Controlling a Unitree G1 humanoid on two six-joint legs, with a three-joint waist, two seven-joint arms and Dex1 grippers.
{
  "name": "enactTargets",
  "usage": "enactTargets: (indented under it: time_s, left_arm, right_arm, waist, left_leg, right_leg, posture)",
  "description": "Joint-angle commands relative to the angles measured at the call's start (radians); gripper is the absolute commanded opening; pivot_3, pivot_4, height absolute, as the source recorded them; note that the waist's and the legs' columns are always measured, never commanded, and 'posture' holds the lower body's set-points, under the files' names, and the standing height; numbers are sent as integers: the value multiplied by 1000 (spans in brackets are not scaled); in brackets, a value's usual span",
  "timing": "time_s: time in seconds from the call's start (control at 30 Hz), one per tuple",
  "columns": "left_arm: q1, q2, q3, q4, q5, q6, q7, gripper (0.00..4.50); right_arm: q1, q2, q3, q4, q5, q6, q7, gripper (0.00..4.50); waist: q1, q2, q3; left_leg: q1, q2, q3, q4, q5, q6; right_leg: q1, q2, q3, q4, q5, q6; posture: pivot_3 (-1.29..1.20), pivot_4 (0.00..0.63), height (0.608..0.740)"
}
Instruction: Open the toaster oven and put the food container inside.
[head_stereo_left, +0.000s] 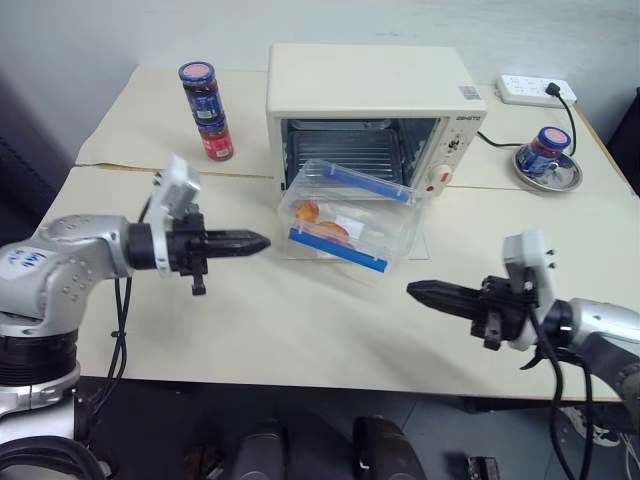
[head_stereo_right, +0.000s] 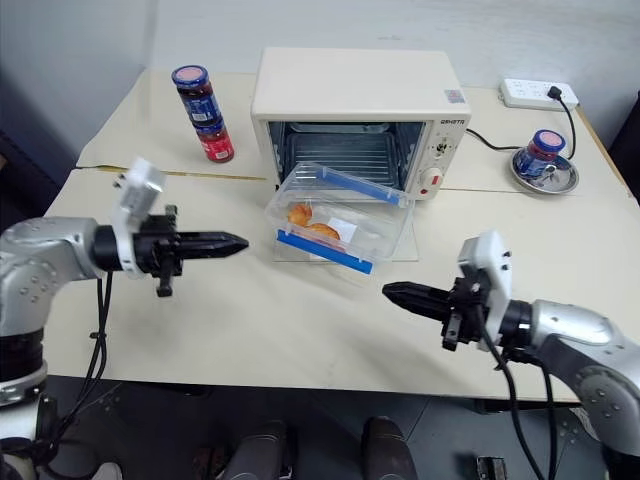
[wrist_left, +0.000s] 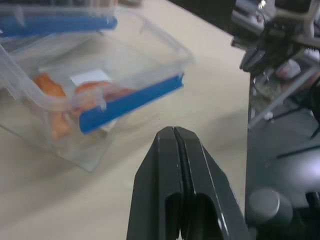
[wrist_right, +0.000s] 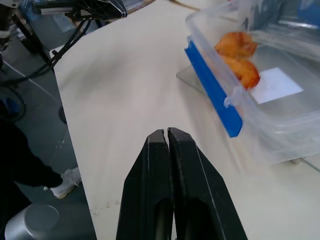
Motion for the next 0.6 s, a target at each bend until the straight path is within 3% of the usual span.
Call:
enactTargets:
  time_s: [0.03,0.27,0.43,0.6]
  left_arm:
    - [-25,-20,-94,43,90,-128,-8,0]
    - [-126,-148,-166,208,192,-239,68,0]
    - [-234,-290,-123,338,218,-263,199,0]
    - [-314,-372,-93,436,257,-321,311,0]
  right_arm:
    - [-71,21,98,77,-135,-83,22,32]
    - [-306,122,212,310,-295,-177,31,32]
    - [-479,240,243,519,-419,-266,-22,32]
    - [-585,334,240,672,-506,-353,-72,32]
  waist:
    - [-1,0,0]
    - [-7,0,0]
    - [-9,0,0]
    - [-12,0,0]
  left_leg:
    - [0,0,0,0,0,0]
    - [-2,0,2,1,0,0]
    - [-2,1,2,2,0,0]
    - [-4,0,2,2,0,0]
  right_leg:
    - [0,0,0,0,0,0]
    - [-2,0,0,2,0,0]
    - [-3,1,-1,3,0,0]
    - [-5,0,-2,3,0,0]
  posture:
    - [0,150,740]
    - [0,150,740]
    - [0,150,740]
    - [0,150,740]
